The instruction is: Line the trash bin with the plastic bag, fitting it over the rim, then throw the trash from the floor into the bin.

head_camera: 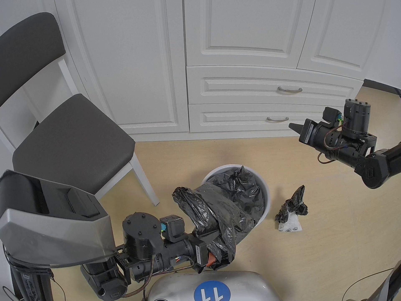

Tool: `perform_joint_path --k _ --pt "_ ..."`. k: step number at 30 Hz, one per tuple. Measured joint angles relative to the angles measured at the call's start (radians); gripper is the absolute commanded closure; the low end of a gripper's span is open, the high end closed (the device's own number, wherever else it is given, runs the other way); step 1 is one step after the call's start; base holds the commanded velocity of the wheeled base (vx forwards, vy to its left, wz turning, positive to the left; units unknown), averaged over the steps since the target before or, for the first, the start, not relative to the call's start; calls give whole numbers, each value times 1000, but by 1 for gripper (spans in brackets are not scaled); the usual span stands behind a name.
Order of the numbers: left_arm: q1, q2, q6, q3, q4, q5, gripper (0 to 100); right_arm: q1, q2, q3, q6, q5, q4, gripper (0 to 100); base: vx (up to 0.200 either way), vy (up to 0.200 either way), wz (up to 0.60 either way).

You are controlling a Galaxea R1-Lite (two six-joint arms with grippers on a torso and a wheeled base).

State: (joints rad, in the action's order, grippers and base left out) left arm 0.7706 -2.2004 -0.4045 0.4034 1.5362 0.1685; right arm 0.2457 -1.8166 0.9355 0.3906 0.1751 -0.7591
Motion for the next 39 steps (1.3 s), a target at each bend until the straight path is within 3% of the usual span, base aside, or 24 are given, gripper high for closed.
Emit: perform_joint_path --k 12,17,23,28,39 --pt "11 91 0 -74 -43 74 100 -16 56 -14 -10 6 6 100 0 0 0" --pt "1 110 0 -17 -185 81 100 -13 51 -13 -16 6 5 100 0 0 0" --pt "-7 116 -6 212 -584 76 100 -11 38 -11 -21 6 6 100 0 0 0" --pt "-8 108 -20 440 -835 30 100 -11 28 -9 -23 6 6 100 0 0 0" --pt "8 -12 -128 978 -1113 -200 100 -11 -3 -1 -30 4 5 100 0 0 0"
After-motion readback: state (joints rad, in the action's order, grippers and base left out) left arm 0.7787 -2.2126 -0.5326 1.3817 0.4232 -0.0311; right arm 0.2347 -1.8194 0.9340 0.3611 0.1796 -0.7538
